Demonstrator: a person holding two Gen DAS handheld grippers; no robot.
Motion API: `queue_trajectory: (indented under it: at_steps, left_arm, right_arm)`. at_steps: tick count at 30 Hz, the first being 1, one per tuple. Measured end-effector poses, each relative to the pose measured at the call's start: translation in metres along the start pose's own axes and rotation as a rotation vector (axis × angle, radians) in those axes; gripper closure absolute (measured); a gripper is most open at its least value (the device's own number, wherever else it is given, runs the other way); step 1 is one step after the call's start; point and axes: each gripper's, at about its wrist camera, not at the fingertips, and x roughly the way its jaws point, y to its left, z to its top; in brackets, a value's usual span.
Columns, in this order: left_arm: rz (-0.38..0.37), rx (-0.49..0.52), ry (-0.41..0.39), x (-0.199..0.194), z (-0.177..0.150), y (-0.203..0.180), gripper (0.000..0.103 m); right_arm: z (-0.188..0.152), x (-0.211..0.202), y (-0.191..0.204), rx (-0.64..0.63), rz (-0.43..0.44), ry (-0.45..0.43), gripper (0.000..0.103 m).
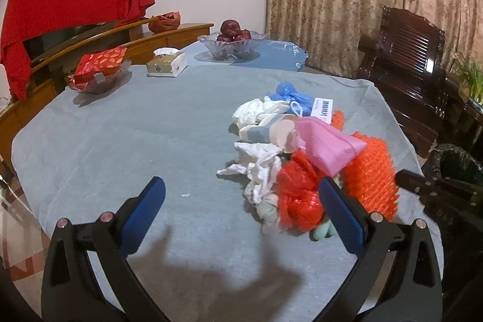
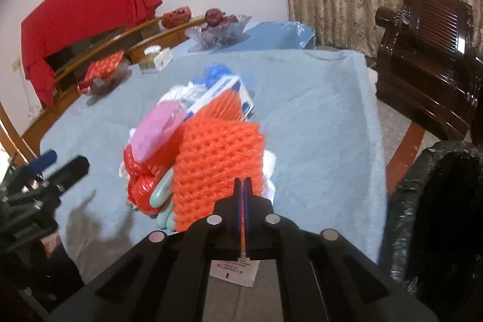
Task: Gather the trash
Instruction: 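Reach the right tool to the orange foam net and close on it, then lift the orange net with the right tool while the left tool grasps the pink packet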
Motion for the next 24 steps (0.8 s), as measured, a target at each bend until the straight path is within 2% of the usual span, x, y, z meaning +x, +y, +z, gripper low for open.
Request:
queue_trajectory:
  at_steps: [3, 4, 6, 7, 8, 13, 15, 16, 17, 19, 22, 24]
  left_arm:
    - [-0.007, 0.008, -0.005, -0.003, 0.000, -0.006, 0.005]
    - [-0.008, 0.008, -0.007, -0.004, 0.000, -0.007, 0.005]
    - [-0.007, 0.006, -0.007, -0.005, 0.000, -0.007, 0.005]
    - [-0.001, 0.007, -0.006, -0.005, 0.000, -0.006, 0.005]
    - [0.002, 0.007, -0.005, -0.004, 0.000, -0.005, 0.005]
    - [0.024, -0.006, 0.007, 0.003, -0.002, 0.007, 0.005]
    - [0.027, -0.008, 0.010, 0.006, -0.002, 0.010, 0.005]
    - [0.025, -0.009, 0.011, 0.007, -0.002, 0.011, 0.005]
    - [0.023, -0.009, 0.010, 0.007, -0.003, 0.010, 0.005]
    - [0.019, -0.007, 0.010, 0.008, -0.003, 0.010, 0.005]
    - [0.004, -0.005, 0.013, 0.011, -0.003, 0.005, 0.005]
    - [-0.011, 0.002, 0.011, 0.011, -0.002, -0.002, 0.006]
  right_arm:
    - [0.001, -0.004, 0.001, -0.022, -0.014, -0.001, 0.100]
    - [0.000, -0.004, 0.002, -0.028, -0.017, 0.001, 0.096]
    - [-0.002, 0.000, 0.004, -0.033, -0.024, 0.011, 0.075]
    - [-0.003, 0.002, 0.006, -0.036, -0.024, 0.017, 0.054]
    - [-0.004, 0.005, 0.009, -0.042, -0.032, 0.022, 0.042]
    - [-0.008, 0.027, 0.016, -0.070, -0.052, 0.061, 0.041]
    - [-0.008, 0.035, 0.015, -0.073, -0.043, 0.084, 0.049]
    - [-0.008, 0.036, 0.014, -0.074, -0.037, 0.089, 0.057]
    - [-0.008, 0.036, 0.014, -0.076, -0.040, 0.084, 0.072]
    - [-0.006, 0.031, 0.010, -0.070, -0.040, 0.067, 0.085]
    - [-0.002, 0.016, -0.002, -0.022, 0.002, 0.040, 0.089]
    - [0.001, 0.007, -0.006, -0.022, -0.005, 0.022, 0.090]
